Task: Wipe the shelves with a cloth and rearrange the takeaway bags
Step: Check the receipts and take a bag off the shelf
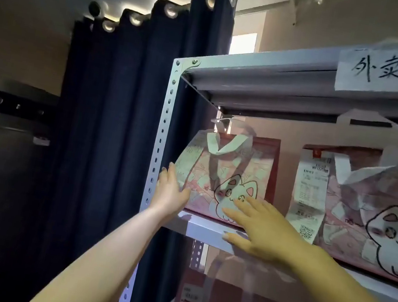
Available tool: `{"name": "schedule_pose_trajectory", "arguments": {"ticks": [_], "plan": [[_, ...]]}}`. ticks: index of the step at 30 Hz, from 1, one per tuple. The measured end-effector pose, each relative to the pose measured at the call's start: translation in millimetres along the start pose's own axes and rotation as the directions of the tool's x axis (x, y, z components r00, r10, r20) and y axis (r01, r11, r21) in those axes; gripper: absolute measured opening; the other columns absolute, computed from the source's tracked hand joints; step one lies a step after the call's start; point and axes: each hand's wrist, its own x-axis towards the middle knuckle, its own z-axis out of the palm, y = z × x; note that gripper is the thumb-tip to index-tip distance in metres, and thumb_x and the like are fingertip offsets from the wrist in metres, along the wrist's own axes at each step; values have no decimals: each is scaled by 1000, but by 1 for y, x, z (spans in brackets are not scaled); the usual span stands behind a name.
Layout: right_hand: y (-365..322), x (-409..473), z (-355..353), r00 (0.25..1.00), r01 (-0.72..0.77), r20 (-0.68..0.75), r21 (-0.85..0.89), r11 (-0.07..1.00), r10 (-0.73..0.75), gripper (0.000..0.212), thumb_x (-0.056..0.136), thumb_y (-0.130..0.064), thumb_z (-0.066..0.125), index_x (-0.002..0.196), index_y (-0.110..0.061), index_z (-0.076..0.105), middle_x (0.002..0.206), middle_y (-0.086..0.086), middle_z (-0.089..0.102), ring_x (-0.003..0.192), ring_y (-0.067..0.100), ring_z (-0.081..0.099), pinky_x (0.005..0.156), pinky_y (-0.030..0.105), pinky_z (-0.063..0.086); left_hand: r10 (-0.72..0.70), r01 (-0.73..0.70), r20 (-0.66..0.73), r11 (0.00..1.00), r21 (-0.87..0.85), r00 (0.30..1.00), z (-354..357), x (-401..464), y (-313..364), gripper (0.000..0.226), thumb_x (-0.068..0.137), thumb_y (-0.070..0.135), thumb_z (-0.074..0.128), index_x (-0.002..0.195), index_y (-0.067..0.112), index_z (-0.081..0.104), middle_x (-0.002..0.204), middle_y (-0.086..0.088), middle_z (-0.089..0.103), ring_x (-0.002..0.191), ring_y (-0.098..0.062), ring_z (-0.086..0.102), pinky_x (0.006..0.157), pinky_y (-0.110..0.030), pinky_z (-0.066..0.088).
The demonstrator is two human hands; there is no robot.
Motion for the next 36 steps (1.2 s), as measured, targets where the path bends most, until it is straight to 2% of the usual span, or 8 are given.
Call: {"name": "schedule_pose_trajectory", "arguments": {"ticks": [7, 14, 18, 22, 26, 29, 33, 36], "plan": [[0, 8, 13, 1000, -9, -6, -17, 1000, 9, 96, 63, -78, -8, 148, -41, 15, 160, -6, 13, 147, 15, 1, 118, 37, 2, -93, 99, 51, 986, -137, 994, 12, 25, 0, 84, 88, 44, 56, 151, 11, 11, 149, -15, 32, 131, -35, 40, 105, -50, 40], [1, 19, 10, 988, -69, -121, 240, 968, 101, 64, 85, -70, 34, 142, -39, 37, 142, -17, 43, 130, 4, 37, 108, 26, 31, 119, -124, -57, 988, -94, 991, 19, 5, 1, 67, 81, 44, 70, 132, 15, 38, 126, -5, 42, 107, -22, 54, 93, -37, 48], [-9, 39, 6, 954, -75, -210, 526, 847, 214, 45, 92, -49, 51, 134, -33, 50, 136, -18, 51, 123, 0, 46, 102, 22, 37, 224, -244, -141, 959, -145, 964, 18, -9, 2, 97, 72, 60, 71, 147, 18, 24, 142, 1, 36, 131, -16, 38, 109, -38, 36], [-17, 65, 3, 912, -73, -216, 751, 656, 348, 37, 89, -47, 57, 122, -30, 58, 115, -9, 65, 105, 6, 61, 98, 34, 47, 125, -125, -34, 862, -490, 992, 11, -18, 3, 112, 58, 67, 78, 147, 31, 20, 139, 7, 46, 127, -10, 47, 105, -38, 43], [-28, 94, -7, 858, -66, -78, 964, 259, 507, 41, 88, -25, 61, 127, -16, 53, 92, 7, 65, 76, 18, 60, 82, 40, 54, 60, 20, 95, 737, -676, 994, 6, -21, -1, 68, 80, 24, 76, 136, 23, 39, 103, 5, 70, 90, -8, 69, 83, -35, 57], [-39, 112, -16, 841, -60, 4, 994, 87, 541, 44, 90, -9, 59, 132, -13, 45, 86, 12, 63, 62, 20, 55, 59, 33, 47, 40, 86, 159, 699, -710, 986, 7, -19, -8, 52, 81, 17, 74, 125, 22, 46, 95, 2, 74, 83, -12, 72, 77, -38, 59], [-45, 128, -13, 791, -66, -27, 989, 130, 611, 47, 86, -3, 63, 130, -11, 47, 93, 8, 66, 84, 24, 67, 83, 43, 56, 54, 70, 154, 714, -696, 987, 7, -15, -15, 48, 80, 17, 76, 118, 22, 48, 89, 2, 75, 78, -13, 72, 76, -39, 59], [-49, 132, -7, 781, -55, -41, 989, 134, 623, 47, 82, 7, 62, 124, -13, 50, 88, 9, 69, 87, 25, 69, 81, 43, 57, 76, 53, 156, 724, -687, 985, 6, -14, -17, 48, 79, 16, 76, 117, 23, 48, 86, 3, 76, 75, -13, 72, 75, -35, 58]]}}
